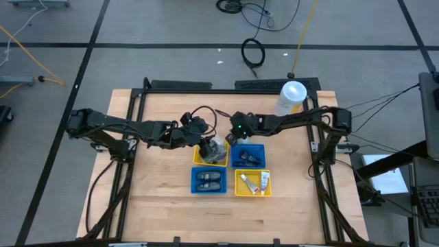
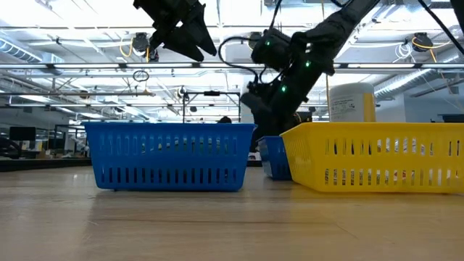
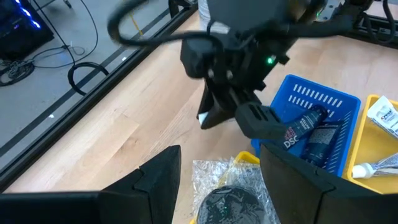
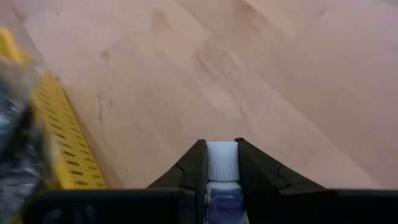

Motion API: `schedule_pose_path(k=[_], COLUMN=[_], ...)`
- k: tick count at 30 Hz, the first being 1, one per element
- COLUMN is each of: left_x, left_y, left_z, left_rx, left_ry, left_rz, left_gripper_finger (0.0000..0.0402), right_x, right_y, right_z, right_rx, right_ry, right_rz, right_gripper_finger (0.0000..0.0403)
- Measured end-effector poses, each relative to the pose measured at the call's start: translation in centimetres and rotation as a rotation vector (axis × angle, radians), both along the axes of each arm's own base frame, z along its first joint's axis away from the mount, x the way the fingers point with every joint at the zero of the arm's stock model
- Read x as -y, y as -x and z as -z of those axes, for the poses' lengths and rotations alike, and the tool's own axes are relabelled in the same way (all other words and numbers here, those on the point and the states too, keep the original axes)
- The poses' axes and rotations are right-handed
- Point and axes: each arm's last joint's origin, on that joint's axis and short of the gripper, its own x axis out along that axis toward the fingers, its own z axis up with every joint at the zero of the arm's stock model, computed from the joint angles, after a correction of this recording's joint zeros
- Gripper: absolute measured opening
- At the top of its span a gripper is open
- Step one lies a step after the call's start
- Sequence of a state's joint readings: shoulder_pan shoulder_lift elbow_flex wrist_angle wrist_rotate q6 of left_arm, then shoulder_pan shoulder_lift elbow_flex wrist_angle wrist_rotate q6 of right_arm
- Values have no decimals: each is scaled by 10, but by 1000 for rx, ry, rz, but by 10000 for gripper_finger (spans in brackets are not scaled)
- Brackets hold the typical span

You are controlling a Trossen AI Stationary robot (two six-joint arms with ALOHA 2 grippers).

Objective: Pick & Place Travel size toiletries
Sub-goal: Put the white toothpaste into the bottom yellow basket

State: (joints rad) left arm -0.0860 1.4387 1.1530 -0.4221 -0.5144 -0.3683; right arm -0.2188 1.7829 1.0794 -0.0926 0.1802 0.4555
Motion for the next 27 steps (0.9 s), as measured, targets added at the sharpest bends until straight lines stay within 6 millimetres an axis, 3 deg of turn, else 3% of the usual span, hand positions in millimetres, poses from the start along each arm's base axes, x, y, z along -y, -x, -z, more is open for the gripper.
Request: schedule_pose_path(k=[6,12,18,27], left_x=[0,0,0,1], left_y=[0,0,0,-1], left_z=[0,0,-1,-1], left_rx=[2,5,11,23], left_ry=[-4,-2,6,17], left_rz=[3,1,-5,-10], left_gripper_finger=[214,214,214,214], right_x=[-6,-32,-73,-150], right_y=[4,12,32,55], right_z=[-25,-59,-89,-100], right_rx=[61,132,127,130], right_ry=[33,74,145,186], right_rz=[-34,-134,-191,-330], right_gripper_finger=[58,58,58,58])
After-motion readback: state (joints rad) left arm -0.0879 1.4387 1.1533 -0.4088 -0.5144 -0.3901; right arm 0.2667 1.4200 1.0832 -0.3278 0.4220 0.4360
